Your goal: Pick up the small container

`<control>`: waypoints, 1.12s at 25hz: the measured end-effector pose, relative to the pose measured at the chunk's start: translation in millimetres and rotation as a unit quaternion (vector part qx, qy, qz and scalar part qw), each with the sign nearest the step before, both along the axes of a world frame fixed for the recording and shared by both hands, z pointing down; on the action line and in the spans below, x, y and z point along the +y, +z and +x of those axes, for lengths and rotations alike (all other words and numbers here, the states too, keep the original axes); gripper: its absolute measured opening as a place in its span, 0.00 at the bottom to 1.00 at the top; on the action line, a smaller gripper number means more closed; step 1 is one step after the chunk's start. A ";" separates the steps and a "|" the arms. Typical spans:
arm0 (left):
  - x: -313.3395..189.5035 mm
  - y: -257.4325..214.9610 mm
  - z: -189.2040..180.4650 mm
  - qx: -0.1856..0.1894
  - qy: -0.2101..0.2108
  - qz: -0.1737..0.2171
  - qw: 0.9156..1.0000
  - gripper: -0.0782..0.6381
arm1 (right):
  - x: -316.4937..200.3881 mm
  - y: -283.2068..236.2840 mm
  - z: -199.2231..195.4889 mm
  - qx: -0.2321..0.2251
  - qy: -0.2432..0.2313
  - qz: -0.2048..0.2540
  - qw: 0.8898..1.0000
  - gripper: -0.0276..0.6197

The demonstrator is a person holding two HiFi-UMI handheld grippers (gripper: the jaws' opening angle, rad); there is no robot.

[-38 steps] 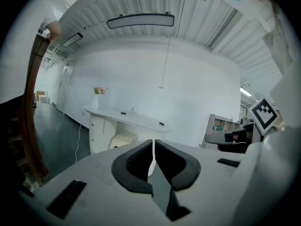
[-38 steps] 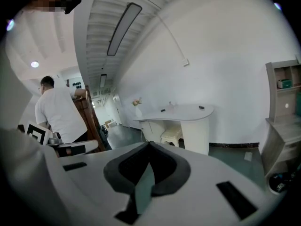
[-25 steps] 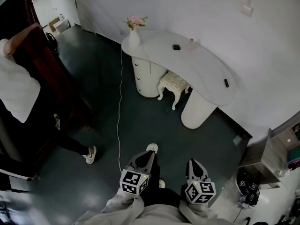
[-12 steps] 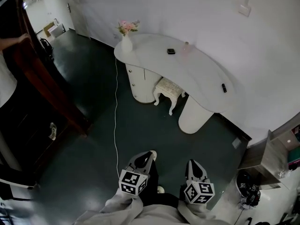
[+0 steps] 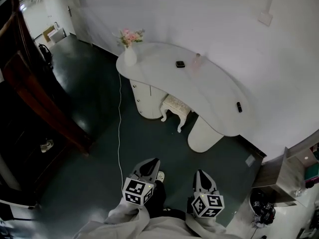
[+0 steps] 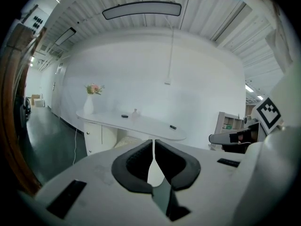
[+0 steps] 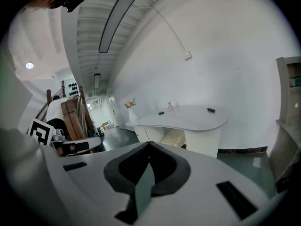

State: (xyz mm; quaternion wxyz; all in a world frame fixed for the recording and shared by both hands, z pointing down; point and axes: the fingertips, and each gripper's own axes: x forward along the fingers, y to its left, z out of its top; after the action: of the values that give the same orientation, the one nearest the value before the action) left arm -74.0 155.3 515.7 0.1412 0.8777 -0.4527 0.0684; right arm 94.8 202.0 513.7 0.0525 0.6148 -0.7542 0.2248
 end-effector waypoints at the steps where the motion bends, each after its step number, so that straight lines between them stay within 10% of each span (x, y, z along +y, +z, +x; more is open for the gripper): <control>1: -8.7 0.4 -0.4 -0.001 0.000 0.001 1.000 0.15 | -7.6 0.9 -1.6 -0.001 -0.001 -0.001 1.000 0.12; 28: -181.3 4.8 -28.0 -0.003 0.007 -0.020 1.000 0.15 | -188.2 0.8 -30.4 0.005 -0.006 -0.022 1.000 0.12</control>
State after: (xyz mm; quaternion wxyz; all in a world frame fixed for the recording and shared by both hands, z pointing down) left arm -102.1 -26.0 520.5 0.1570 0.8778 -0.4453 0.0808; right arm 64.4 13.9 514.5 0.0716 0.6098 -0.7526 0.2379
